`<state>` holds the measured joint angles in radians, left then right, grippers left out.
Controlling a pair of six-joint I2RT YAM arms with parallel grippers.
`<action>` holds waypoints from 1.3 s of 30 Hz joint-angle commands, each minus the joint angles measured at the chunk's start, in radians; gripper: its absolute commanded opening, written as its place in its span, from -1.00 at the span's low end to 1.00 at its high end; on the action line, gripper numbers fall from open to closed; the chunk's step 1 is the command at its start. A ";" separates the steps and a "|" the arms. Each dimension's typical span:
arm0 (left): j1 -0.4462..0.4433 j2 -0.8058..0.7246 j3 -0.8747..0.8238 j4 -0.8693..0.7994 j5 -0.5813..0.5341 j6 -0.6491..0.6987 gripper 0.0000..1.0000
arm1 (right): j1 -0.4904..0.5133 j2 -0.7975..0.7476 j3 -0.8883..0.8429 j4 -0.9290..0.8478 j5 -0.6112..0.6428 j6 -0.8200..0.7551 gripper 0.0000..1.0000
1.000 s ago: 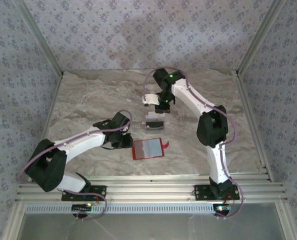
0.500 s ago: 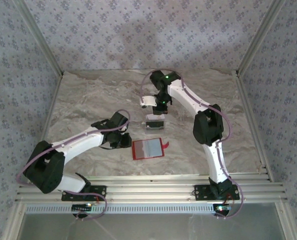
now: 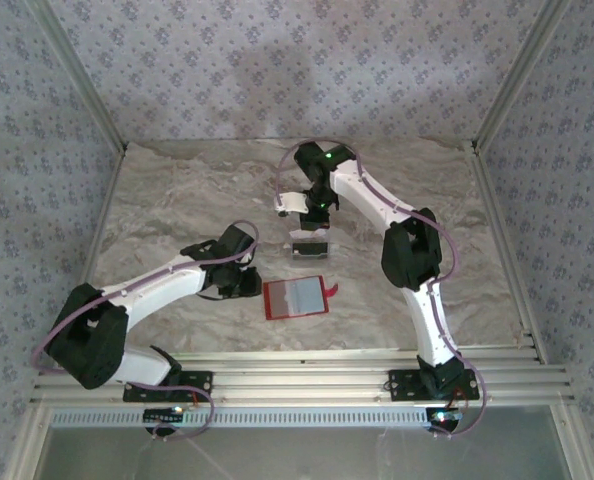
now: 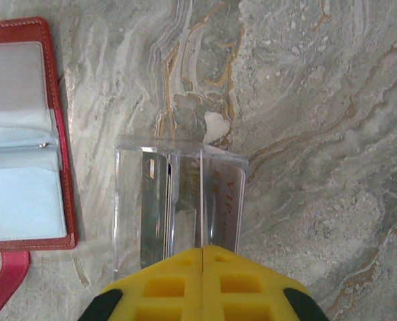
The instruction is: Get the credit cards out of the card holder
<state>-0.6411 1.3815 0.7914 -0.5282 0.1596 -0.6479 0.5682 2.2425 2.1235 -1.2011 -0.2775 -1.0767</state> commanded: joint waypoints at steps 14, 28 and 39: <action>0.019 -0.004 -0.001 -0.007 -0.018 -0.001 -0.54 | -0.048 -0.096 -0.173 0.163 -0.026 0.097 -0.42; 0.144 0.034 0.045 0.069 -0.226 0.110 0.37 | -0.149 -0.534 -0.677 0.676 0.101 0.371 0.40; 0.309 0.063 0.051 0.214 -0.712 0.200 0.99 | -0.380 -0.830 -1.265 1.180 0.244 0.747 1.00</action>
<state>-0.3763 1.4338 0.8185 -0.3759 -0.3664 -0.4786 0.2279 1.4555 0.9638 -0.2226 -0.0956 -0.4812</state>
